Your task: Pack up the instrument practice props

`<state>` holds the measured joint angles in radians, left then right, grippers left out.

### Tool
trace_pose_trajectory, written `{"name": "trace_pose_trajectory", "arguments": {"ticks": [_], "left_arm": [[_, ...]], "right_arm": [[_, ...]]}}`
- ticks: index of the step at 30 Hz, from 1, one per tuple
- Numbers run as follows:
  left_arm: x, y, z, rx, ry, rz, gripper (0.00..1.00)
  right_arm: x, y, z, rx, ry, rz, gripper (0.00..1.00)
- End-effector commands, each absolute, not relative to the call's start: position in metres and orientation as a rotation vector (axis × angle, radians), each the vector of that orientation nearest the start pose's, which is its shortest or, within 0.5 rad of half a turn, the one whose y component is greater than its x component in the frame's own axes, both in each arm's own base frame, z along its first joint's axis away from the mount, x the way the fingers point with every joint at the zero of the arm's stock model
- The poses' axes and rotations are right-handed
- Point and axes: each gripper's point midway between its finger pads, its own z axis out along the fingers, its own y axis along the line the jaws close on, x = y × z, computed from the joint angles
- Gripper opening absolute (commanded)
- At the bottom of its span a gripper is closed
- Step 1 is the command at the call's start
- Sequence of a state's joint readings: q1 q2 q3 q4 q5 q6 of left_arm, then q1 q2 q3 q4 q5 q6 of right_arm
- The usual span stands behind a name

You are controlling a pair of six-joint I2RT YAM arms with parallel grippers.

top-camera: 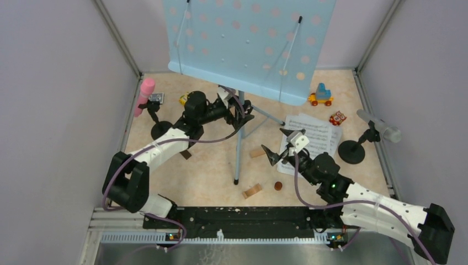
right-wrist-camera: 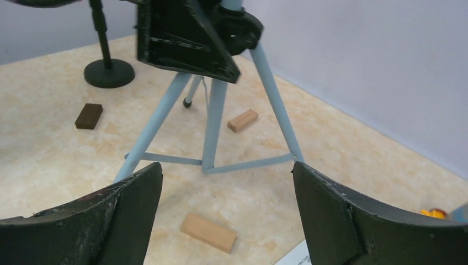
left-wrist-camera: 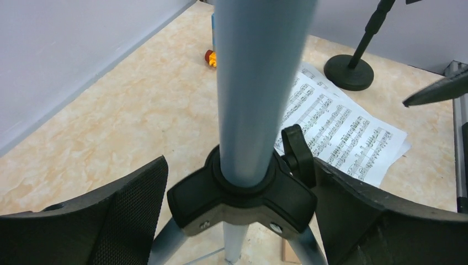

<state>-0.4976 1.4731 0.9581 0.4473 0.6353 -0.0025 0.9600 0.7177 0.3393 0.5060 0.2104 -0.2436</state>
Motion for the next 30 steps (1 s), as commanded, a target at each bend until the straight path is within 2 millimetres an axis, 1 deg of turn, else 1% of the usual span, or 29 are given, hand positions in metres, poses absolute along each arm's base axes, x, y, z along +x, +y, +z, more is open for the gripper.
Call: {"name": "trace_pose_trajectory", "arguments": {"ticks": [1, 4, 5, 8, 11, 14, 16, 18, 19, 21, 22, 25, 27, 30], "left_arm": [[0.324, -0.301, 0.262, 0.887, 1.44, -0.934, 0.99], [0.316, -0.297, 0.27, 0.866, 1.437, -0.945, 0.99], [0.313, -0.295, 0.276, 0.857, 1.427, -0.944, 0.99], [0.304, -0.287, 0.283, 0.821, 1.429, -0.941, 0.99], [0.293, -0.278, 0.282, 0.772, 1.473, -0.945, 0.99], [0.28, -0.266, 0.274, 0.698, 1.522, -0.939, 0.98], [0.27, -0.261, 0.269, 0.644, 1.54, -0.942, 0.96], [0.258, -0.262, 0.263, 0.616, 1.543, -0.969, 0.94], [0.252, -0.263, 0.254, 0.61, 1.558, -0.98, 0.93], [0.245, -0.266, 0.243, 0.596, 1.579, -0.993, 0.92], [0.243, -0.268, 0.238, 0.588, 1.588, -1.001, 0.91], [0.24, -0.272, 0.226, 0.56, 1.6, -1.025, 0.88], [0.241, -0.276, 0.22, 0.554, 1.608, -1.026, 0.86], [0.245, -0.283, 0.212, 0.55, 1.63, -1.024, 0.82]], "right_arm": [[0.227, 0.208, 0.243, -0.441, 1.401, 0.464, 0.87], [0.231, 0.208, 0.244, -0.459, 1.415, 0.498, 0.87], [0.234, 0.21, 0.242, -0.473, 1.423, 0.517, 0.87], [0.246, 0.211, 0.241, -0.521, 1.436, 0.521, 0.87], [0.261, 0.217, 0.25, -0.611, 1.406, 0.5, 0.88], [0.278, 0.221, 0.261, -0.686, 1.349, 0.472, 0.87], [0.288, 0.226, 0.268, -0.743, 1.306, 0.469, 0.87], [0.299, 0.233, 0.269, -0.797, 1.277, 0.463, 0.85], [0.305, 0.236, 0.271, -0.82, 1.265, 0.455, 0.83], [0.316, 0.243, 0.273, -0.861, 1.241, 0.441, 0.81], [0.32, 0.247, 0.275, -0.883, 1.222, 0.435, 0.8], [0.325, 0.26, 0.268, -1.0, 1.138, 0.401, 0.74], [0.335, 0.264, 0.266, -1.014, 1.114, 0.375, 0.73], [0.351, 0.269, 0.261, -1.023, 1.124, 0.366, 0.71]]}}
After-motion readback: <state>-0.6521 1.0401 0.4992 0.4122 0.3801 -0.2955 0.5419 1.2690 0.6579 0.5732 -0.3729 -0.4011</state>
